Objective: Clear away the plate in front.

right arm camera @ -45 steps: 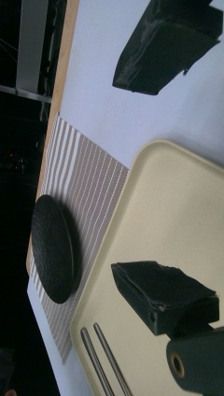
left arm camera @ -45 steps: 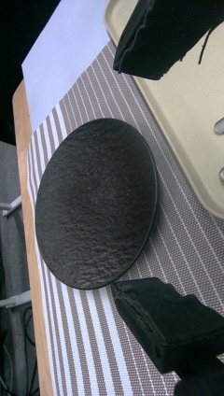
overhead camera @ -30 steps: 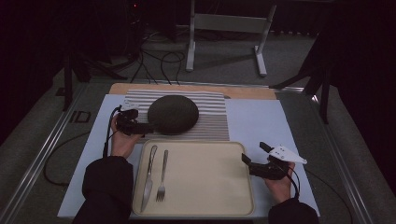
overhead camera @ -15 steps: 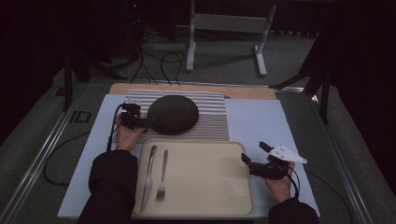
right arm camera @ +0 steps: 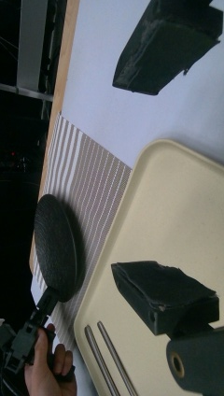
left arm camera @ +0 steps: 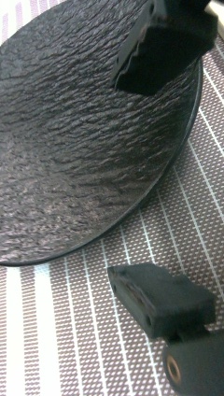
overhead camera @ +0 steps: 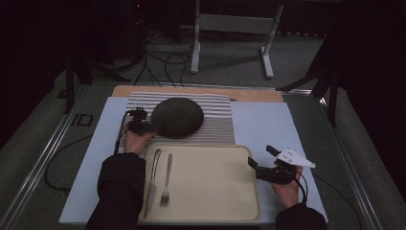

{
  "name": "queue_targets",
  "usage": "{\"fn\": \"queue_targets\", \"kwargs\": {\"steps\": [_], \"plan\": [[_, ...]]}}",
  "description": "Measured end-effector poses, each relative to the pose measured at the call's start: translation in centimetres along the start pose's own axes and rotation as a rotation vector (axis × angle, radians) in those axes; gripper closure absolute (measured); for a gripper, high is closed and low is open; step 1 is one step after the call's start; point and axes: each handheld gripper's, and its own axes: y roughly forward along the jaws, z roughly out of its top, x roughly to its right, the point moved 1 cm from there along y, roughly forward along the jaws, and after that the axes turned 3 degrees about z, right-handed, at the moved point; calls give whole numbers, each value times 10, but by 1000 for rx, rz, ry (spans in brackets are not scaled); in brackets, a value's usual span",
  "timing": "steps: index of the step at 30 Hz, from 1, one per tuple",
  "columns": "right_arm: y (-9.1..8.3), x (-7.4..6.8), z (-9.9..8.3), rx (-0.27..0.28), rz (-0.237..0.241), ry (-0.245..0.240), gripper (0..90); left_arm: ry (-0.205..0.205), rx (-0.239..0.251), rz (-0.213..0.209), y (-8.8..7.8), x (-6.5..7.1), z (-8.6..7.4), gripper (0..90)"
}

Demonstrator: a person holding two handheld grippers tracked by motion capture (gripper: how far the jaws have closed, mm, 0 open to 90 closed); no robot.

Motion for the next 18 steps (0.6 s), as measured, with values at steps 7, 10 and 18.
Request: {"fn": "queue_targets", "kwargs": {"steps": [7, 10, 18], "plan": [[0, 0, 0, 0, 1, 2, 100, 5, -7, 12, 2, 2, -1, 222], [0, 0, 0, -2, 0, 1, 100, 17, -11, 22, 1, 2, -1, 308], [1, 0, 0, -5, -1, 1, 100, 4, -12, -7, 0, 2, -2, 416]]}}
